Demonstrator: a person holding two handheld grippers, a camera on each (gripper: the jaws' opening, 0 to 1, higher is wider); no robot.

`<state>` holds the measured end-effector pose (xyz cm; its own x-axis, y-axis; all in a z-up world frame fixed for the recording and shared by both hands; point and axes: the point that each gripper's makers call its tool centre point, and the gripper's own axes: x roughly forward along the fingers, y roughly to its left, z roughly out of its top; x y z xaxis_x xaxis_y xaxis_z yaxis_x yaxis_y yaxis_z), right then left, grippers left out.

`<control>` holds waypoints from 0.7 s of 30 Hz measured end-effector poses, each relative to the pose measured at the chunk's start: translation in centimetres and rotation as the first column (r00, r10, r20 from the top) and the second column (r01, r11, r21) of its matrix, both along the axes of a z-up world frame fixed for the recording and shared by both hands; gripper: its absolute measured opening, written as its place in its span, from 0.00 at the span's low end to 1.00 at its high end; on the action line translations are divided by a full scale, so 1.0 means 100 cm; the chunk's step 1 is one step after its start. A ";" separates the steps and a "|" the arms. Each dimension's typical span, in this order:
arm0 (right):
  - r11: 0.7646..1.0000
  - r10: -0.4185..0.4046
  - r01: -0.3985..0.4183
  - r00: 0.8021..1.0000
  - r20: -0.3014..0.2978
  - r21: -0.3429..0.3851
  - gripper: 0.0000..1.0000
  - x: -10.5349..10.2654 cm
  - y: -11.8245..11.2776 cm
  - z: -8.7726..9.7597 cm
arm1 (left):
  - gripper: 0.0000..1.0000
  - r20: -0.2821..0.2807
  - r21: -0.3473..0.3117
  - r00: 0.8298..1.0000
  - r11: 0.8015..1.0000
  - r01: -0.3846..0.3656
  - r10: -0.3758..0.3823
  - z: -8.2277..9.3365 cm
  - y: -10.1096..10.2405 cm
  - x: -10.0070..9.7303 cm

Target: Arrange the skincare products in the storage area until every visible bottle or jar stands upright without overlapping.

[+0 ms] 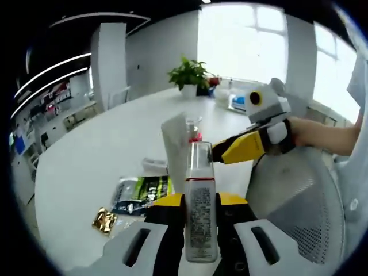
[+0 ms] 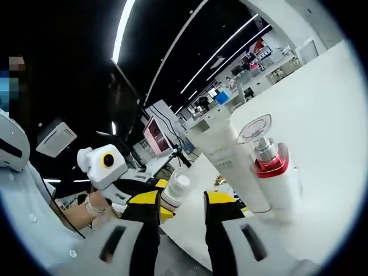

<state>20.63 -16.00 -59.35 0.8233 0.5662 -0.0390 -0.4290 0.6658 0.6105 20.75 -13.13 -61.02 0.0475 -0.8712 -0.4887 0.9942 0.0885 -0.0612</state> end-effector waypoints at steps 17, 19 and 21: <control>0.996 -0.017 0.021 0.998 0.054 -0.082 0.23 0.002 -0.003 0.006 | 0.16 0.016 0.021 0.998 0.998 0.056 -0.057 -0.011 -0.018 -0.010; 0.987 -0.009 0.022 0.997 0.080 -0.158 0.22 0.003 -0.001 0.006 | 0.16 0.057 0.059 0.996 0.996 0.067 -0.071 -0.016 -0.019 -0.008; 0.980 -0.009 0.026 0.996 0.084 -0.198 0.22 0.003 0.000 0.005 | 0.16 0.123 0.111 0.989 0.991 0.074 -0.088 -0.022 -0.021 -0.006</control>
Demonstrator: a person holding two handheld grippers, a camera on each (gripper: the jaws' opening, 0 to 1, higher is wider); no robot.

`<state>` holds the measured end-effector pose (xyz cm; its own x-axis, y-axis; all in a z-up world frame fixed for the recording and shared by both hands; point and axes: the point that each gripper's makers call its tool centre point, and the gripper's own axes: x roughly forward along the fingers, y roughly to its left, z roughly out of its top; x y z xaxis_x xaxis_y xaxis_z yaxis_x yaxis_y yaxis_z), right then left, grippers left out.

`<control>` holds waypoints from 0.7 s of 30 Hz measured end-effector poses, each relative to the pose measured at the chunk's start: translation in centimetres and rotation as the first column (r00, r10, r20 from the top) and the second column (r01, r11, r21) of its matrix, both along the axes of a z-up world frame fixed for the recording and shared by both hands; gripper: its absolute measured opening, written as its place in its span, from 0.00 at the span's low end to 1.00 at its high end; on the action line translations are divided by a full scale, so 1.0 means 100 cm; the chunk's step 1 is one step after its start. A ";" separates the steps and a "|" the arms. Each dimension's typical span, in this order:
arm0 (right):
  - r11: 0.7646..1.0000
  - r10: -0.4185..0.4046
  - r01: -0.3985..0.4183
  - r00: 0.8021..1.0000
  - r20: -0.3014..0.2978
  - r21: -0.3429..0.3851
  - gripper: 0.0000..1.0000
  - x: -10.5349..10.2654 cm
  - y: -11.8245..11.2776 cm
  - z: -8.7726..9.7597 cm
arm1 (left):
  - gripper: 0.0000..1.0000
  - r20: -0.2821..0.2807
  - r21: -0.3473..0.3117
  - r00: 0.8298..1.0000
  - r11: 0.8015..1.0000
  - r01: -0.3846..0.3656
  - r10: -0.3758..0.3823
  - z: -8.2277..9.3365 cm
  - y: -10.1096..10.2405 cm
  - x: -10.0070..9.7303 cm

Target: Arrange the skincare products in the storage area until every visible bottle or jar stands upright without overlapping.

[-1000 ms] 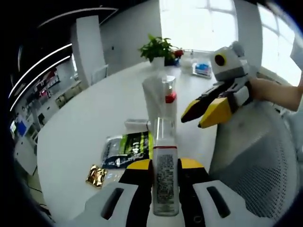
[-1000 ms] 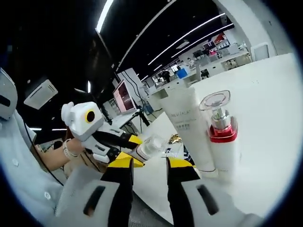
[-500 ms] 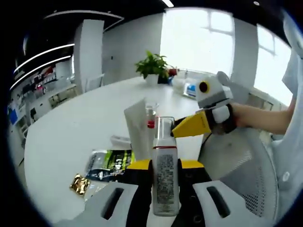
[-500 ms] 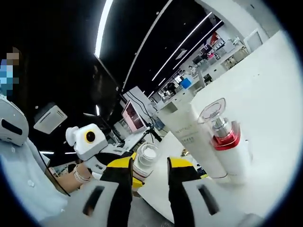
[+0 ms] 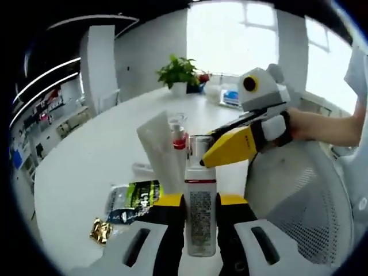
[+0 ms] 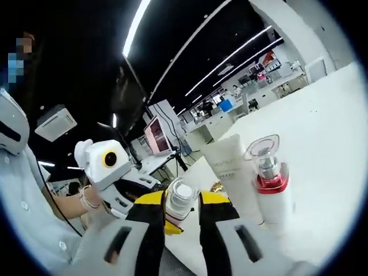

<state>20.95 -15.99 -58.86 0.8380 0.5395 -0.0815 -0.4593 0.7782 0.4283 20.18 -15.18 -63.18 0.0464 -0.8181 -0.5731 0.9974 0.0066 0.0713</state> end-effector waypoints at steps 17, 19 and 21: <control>0.935 -0.027 0.033 0.999 0.022 -0.352 0.21 0.003 -0.006 -0.019 | 0.16 0.005 0.088 1.000 0.996 0.009 -0.010 -0.039 -0.029 0.002; 0.926 -0.022 0.026 1.000 0.017 -0.378 0.21 0.004 -0.006 -0.023 | 0.16 0.004 0.088 1.000 0.996 0.009 -0.010 -0.043 -0.029 0.003; 0.919 -0.013 0.014 1.000 0.004 -0.395 0.21 0.004 -0.005 -0.027 | 0.16 -0.005 0.087 1.000 0.996 0.013 -0.012 -0.048 -0.030 0.002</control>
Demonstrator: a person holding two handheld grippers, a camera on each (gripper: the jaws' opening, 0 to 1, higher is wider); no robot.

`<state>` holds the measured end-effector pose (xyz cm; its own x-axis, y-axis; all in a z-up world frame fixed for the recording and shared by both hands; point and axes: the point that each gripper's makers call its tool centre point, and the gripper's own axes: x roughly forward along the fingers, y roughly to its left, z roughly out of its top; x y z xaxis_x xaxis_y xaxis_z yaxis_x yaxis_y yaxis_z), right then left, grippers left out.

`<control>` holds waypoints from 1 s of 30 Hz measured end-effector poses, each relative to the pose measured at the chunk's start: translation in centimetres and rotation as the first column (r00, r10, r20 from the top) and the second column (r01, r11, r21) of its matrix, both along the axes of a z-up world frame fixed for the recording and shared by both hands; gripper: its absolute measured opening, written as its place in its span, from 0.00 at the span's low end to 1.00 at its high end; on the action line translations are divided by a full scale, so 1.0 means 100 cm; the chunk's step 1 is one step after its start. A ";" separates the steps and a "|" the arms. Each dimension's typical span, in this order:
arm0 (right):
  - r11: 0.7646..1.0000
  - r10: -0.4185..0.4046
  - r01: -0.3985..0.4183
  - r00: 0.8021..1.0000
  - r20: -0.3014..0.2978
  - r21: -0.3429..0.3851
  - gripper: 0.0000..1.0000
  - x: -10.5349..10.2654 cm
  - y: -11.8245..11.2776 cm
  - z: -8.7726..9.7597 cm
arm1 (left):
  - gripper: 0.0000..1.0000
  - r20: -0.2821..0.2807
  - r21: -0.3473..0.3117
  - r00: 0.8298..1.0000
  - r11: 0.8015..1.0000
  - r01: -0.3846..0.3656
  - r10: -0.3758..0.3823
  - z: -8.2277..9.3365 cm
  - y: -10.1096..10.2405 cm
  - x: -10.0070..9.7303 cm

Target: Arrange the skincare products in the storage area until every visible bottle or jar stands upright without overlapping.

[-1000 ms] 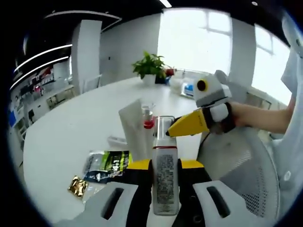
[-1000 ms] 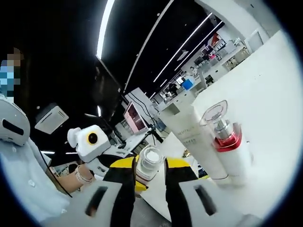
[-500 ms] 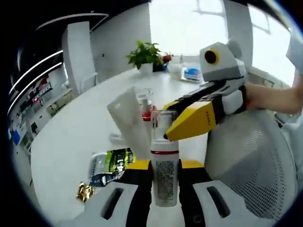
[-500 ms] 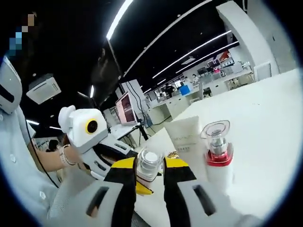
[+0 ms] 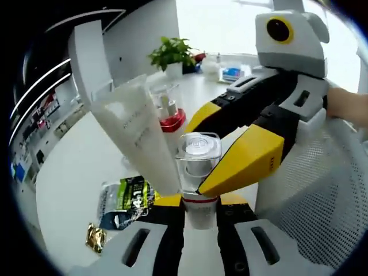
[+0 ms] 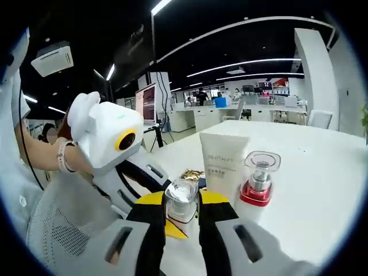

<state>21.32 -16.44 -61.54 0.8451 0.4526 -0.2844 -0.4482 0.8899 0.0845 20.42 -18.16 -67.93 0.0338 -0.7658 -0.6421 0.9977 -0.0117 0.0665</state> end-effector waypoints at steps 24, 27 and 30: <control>0.998 0.019 -0.024 0.997 -0.081 -0.057 0.23 -0.002 0.000 -0.023 | 0.18 0.000 -0.005 0.998 0.998 0.061 -0.061 -0.023 -0.004 -0.004; 0.999 0.013 -0.017 0.997 -0.080 -0.050 0.24 -0.001 -0.001 -0.022 | 0.18 -0.010 -0.017 0.998 0.998 0.056 -0.056 -0.022 -0.005 -0.003; 0.998 -0.005 0.000 0.996 -0.088 -0.057 0.28 0.000 -0.005 -0.025 | 0.21 0.000 -0.024 0.999 0.999 0.047 -0.047 -0.022 -0.005 0.000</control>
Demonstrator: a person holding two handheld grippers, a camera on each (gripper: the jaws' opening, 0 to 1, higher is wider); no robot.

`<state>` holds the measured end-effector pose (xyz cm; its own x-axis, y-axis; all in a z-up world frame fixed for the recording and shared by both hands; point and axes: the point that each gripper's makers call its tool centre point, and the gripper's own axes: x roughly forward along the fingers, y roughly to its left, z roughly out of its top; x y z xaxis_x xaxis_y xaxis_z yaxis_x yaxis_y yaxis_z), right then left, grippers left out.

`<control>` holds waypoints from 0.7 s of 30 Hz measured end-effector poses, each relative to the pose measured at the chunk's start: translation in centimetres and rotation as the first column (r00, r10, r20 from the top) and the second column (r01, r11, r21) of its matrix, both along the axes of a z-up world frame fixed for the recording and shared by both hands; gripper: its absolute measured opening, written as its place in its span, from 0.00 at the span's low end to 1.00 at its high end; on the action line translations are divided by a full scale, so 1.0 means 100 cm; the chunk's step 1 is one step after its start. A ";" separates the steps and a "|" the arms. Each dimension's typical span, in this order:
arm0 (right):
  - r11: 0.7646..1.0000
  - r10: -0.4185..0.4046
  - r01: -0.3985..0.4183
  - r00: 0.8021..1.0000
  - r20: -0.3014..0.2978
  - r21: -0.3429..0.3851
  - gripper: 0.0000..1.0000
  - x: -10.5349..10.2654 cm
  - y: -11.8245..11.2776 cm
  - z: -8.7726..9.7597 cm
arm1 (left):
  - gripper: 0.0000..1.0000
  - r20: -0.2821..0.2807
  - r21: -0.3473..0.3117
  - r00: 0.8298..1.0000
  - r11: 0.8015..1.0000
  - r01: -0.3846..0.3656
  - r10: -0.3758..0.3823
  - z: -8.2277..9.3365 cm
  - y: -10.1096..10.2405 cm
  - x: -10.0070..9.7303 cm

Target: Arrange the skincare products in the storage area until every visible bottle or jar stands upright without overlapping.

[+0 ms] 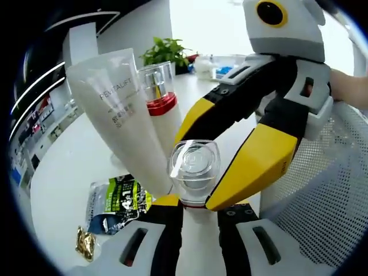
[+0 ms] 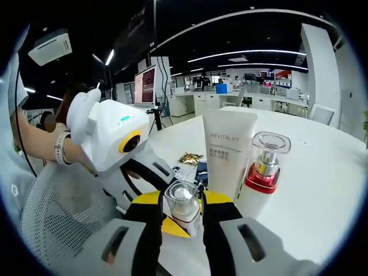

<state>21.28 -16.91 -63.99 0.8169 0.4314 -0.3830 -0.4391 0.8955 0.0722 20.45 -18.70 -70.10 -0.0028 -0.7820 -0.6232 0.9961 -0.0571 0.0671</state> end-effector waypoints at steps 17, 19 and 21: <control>0.994 0.032 -0.043 0.993 -0.109 -0.102 0.28 -0.009 -0.003 -0.025 | 0.27 0.053 0.073 0.997 0.995 -0.068 0.064 -0.006 0.018 0.019; 0.991 -0.001 -0.019 0.988 -0.153 -0.129 0.28 -0.010 -0.010 -0.034 | 0.25 0.048 0.083 0.997 0.994 -0.068 0.064 -0.007 0.021 0.019; 0.993 0.001 -0.022 0.984 -0.179 -0.115 0.26 -0.010 -0.011 -0.038 | 0.21 0.038 0.093 0.997 0.993 -0.069 0.065 -0.008 0.022 0.017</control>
<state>20.26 -18.01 -67.78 0.7262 0.3848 -0.5697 -0.4393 0.8972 0.0460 22.20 -16.46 -70.94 0.0709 -0.7174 -0.6930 0.9950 0.0020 0.0997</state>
